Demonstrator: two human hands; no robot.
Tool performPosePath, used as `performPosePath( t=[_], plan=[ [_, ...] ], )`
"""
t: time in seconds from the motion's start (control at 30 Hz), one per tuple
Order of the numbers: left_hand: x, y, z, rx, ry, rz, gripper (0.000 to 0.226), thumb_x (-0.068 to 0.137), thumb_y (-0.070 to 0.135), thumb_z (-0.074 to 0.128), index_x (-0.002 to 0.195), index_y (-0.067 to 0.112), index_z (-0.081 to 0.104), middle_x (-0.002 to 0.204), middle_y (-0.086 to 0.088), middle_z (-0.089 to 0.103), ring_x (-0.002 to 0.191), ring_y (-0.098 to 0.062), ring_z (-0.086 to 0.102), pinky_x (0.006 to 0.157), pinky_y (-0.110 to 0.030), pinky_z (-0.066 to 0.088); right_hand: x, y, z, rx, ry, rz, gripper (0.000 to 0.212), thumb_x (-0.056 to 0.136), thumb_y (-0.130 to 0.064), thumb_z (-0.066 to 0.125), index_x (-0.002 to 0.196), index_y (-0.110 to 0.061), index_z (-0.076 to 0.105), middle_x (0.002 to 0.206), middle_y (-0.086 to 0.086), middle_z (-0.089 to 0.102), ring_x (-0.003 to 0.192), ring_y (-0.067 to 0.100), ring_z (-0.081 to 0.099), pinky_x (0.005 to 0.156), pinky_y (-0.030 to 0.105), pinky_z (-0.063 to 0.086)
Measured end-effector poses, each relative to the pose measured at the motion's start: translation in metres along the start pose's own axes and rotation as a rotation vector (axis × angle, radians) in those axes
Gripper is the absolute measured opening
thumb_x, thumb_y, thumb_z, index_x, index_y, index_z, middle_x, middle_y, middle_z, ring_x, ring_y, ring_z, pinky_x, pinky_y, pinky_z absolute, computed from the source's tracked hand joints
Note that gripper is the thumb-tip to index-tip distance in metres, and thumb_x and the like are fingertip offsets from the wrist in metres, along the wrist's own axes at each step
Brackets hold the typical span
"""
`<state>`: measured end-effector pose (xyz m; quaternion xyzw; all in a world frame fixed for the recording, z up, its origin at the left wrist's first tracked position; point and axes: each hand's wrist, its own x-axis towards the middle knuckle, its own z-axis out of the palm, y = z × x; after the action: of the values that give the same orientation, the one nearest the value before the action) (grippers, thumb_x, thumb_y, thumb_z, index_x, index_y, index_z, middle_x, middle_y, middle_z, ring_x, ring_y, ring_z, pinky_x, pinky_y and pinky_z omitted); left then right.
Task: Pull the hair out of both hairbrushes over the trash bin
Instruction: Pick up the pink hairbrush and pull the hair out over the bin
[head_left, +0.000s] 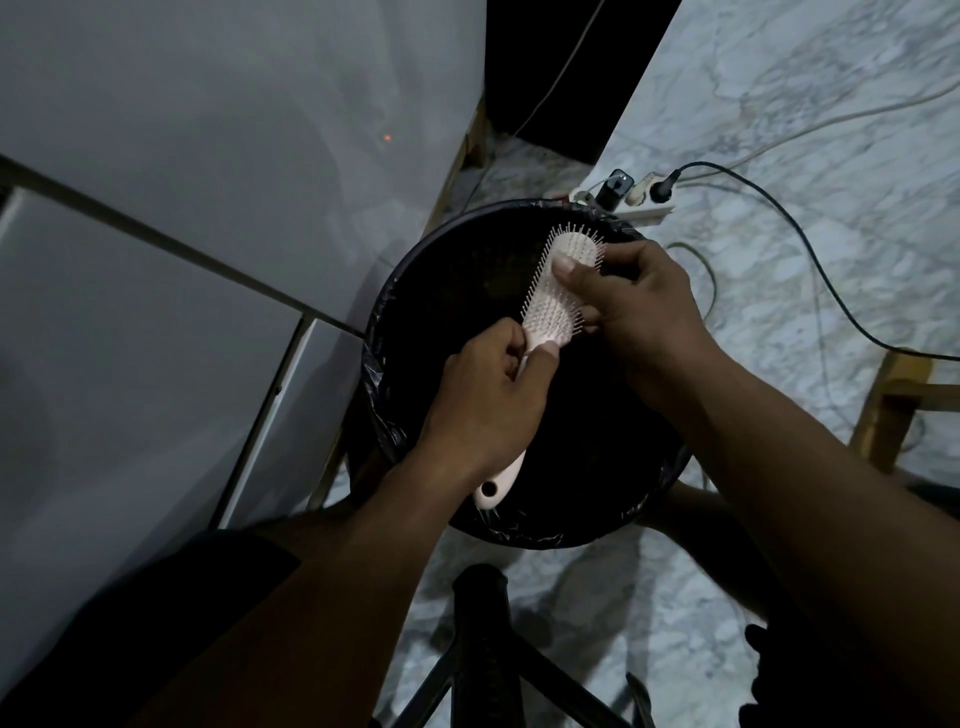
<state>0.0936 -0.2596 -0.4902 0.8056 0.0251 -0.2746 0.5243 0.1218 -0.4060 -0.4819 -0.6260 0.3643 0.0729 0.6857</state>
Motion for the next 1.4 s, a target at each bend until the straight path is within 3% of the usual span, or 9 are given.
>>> performPosePath(
  t=[0.13, 0.33, 0.47, 0.6, 0.67, 0.83, 1.03, 1.27, 1.4],
  plan=[
    [-0.001, 0.002, -0.001, -0.004, -0.020, 0.026, 0.034, 0.100, 0.030, 0.061, 0.071, 0.017, 0.048, 0.048, 0.009, 0.043, 0.044, -0.006, 0.039, 0.046, -0.028, 0.035, 0.003, 0.002, -0.003, 0.036, 0.081, 0.028, 0.029, 0.086, -0.027, 0.077, 0.096, -0.010, 0.056, 0.083, 0.009, 0.068, 0.046, 0.005, 0.061, 0.047, 0.022, 0.050],
    [-0.002, 0.000, -0.001, 0.004, -0.034, 0.033, 0.032, 0.099, 0.029, 0.062, 0.073, 0.015, 0.050, 0.051, 0.004, 0.050, 0.045, -0.009, 0.043, 0.047, -0.033, 0.038, 0.005, 0.000, -0.005, 0.059, 0.133, 0.080, 0.033, 0.096, -0.040, 0.062, 0.077, -0.014, 0.053, 0.059, -0.005, 0.060, 0.039, 0.000, 0.053, 0.039, 0.016, 0.044],
    [-0.001, -0.004, -0.001, 0.033, -0.009, 0.018, 0.035, 0.099, 0.030, 0.060, 0.068, 0.021, 0.046, 0.050, 0.006, 0.050, 0.044, -0.008, 0.043, 0.047, -0.031, 0.039, 0.013, -0.004, -0.011, 0.075, -0.009, 0.203, 0.050, 0.091, -0.059, 0.057, 0.103, -0.011, 0.063, 0.078, 0.000, 0.072, 0.061, 0.013, 0.069, 0.057, 0.029, 0.055],
    [0.000, -0.006, -0.004, 0.081, 0.023, 0.012, 0.026, 0.098, 0.030, 0.060, 0.076, 0.017, 0.056, 0.048, 0.010, 0.049, 0.042, -0.004, 0.044, 0.043, -0.016, 0.034, 0.007, 0.007, -0.015, -0.378, -0.233, -0.085, 0.085, 0.061, -0.050, 0.089, 0.134, -0.022, 0.055, 0.123, -0.005, 0.069, 0.110, 0.009, 0.068, 0.089, 0.028, 0.056],
    [-0.001, -0.006, -0.004, 0.113, 0.019, 0.039, 0.026, 0.098, 0.032, 0.060, 0.080, 0.013, 0.057, 0.051, 0.008, 0.050, 0.043, -0.005, 0.045, 0.043, -0.017, 0.034, 0.007, 0.008, -0.016, -0.403, -0.199, -0.149, 0.077, 0.061, -0.040, 0.092, 0.128, -0.018, 0.061, 0.115, -0.003, 0.073, 0.104, 0.008, 0.071, 0.089, 0.027, 0.057],
    [-0.002, -0.007, -0.001, 0.115, -0.014, 0.099, 0.033, 0.098, 0.033, 0.061, 0.076, 0.011, 0.050, 0.048, 0.010, 0.046, 0.041, -0.005, 0.041, 0.045, -0.022, 0.034, 0.014, 0.001, -0.021, -0.245, 0.005, -0.163, 0.054, 0.062, -0.038, 0.092, 0.100, -0.006, 0.071, 0.097, 0.025, 0.074, 0.088, 0.038, 0.075, 0.079, 0.052, 0.061],
    [-0.002, -0.007, 0.000, 0.116, -0.019, 0.123, 0.033, 0.097, 0.030, 0.065, 0.073, 0.014, 0.048, 0.044, 0.013, 0.044, 0.040, -0.004, 0.039, 0.046, -0.021, 0.032, 0.014, -0.003, -0.022, -0.033, 0.064, -0.069, 0.025, 0.086, -0.028, 0.077, 0.077, -0.007, 0.065, 0.075, 0.007, 0.071, 0.061, 0.012, 0.063, 0.055, 0.024, 0.052],
    [-0.001, -0.009, -0.001, 0.136, -0.001, 0.062, 0.035, 0.097, 0.030, 0.064, 0.070, 0.019, 0.045, 0.045, 0.014, 0.046, 0.041, -0.004, 0.042, 0.043, -0.015, 0.032, 0.019, 0.000, -0.023, 0.216, 0.163, 0.295, 0.036, 0.100, -0.037, 0.056, 0.071, -0.016, 0.062, 0.061, -0.004, 0.071, 0.060, 0.014, 0.066, 0.058, 0.028, 0.052],
    [0.001, -0.010, -0.004, 0.123, 0.063, -0.008, 0.034, 0.098, 0.030, 0.063, 0.070, 0.020, 0.046, 0.050, 0.010, 0.048, 0.040, -0.002, 0.045, 0.040, -0.012, 0.033, 0.024, 0.004, -0.024, 0.094, 0.133, 0.185, 0.021, 0.094, -0.024, 0.065, 0.079, -0.017, 0.053, 0.076, 0.005, 0.061, 0.064, 0.015, 0.056, 0.057, 0.030, 0.043]
  ],
)
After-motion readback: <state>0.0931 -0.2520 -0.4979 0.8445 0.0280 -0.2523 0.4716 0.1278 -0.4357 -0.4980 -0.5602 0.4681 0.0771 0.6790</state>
